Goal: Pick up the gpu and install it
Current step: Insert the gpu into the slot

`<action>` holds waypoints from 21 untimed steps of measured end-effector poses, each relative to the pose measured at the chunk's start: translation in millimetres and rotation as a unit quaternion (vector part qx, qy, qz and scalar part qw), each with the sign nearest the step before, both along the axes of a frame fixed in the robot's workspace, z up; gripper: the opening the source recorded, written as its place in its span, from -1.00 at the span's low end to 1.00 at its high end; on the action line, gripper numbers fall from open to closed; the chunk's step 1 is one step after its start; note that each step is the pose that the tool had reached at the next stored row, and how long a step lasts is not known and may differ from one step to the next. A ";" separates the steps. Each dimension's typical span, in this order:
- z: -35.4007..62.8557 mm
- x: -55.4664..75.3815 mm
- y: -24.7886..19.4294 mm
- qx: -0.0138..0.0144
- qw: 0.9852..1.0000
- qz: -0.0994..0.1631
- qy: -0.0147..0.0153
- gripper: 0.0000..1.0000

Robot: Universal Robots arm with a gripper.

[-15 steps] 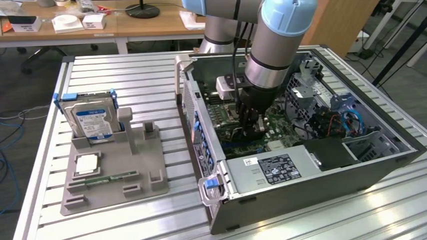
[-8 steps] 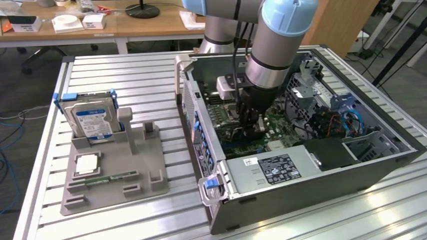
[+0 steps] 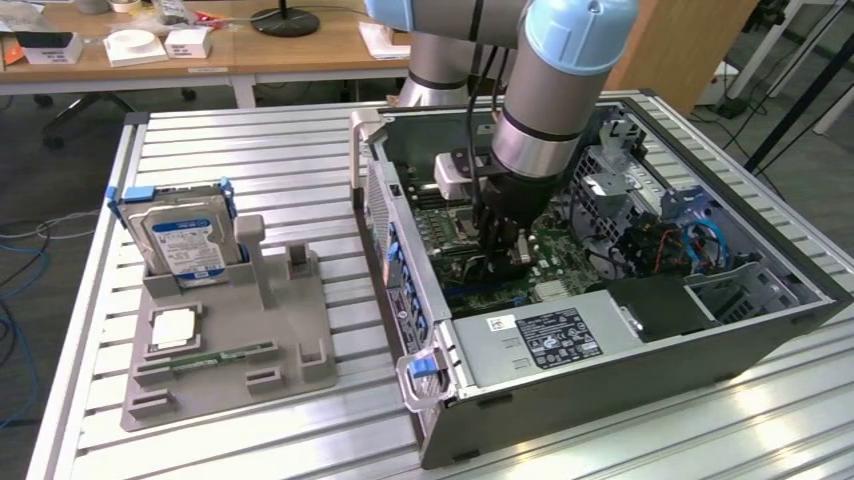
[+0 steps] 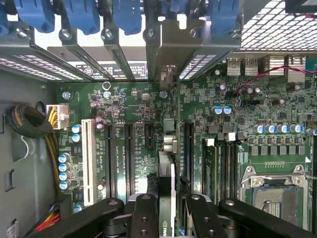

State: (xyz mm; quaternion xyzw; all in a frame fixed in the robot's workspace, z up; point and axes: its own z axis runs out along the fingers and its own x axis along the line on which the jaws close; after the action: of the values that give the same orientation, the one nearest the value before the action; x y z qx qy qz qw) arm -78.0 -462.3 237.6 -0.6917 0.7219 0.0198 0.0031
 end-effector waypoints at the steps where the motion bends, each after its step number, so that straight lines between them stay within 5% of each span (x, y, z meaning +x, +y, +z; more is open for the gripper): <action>1: -1.8 -0.1 0.0 0.000 1.000 0.000 -0.001 -0.47; 10: -5.9 -0.6 0.0 0.000 1.000 0.000 -0.001 -0.47; 12: -7.7 -0.5 0.5 0.002 1.000 0.000 -0.002 -0.46; 17: -5.8 -0.5 0.0 0.000 1.000 0.000 -0.001 -0.09; 21: 9.1 -0.5 0.0 0.001 1.000 0.000 -0.001 -0.09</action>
State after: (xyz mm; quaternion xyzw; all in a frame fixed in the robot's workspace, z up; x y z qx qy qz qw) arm -78.5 -462.3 246.6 -0.6917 0.7220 0.0192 0.0044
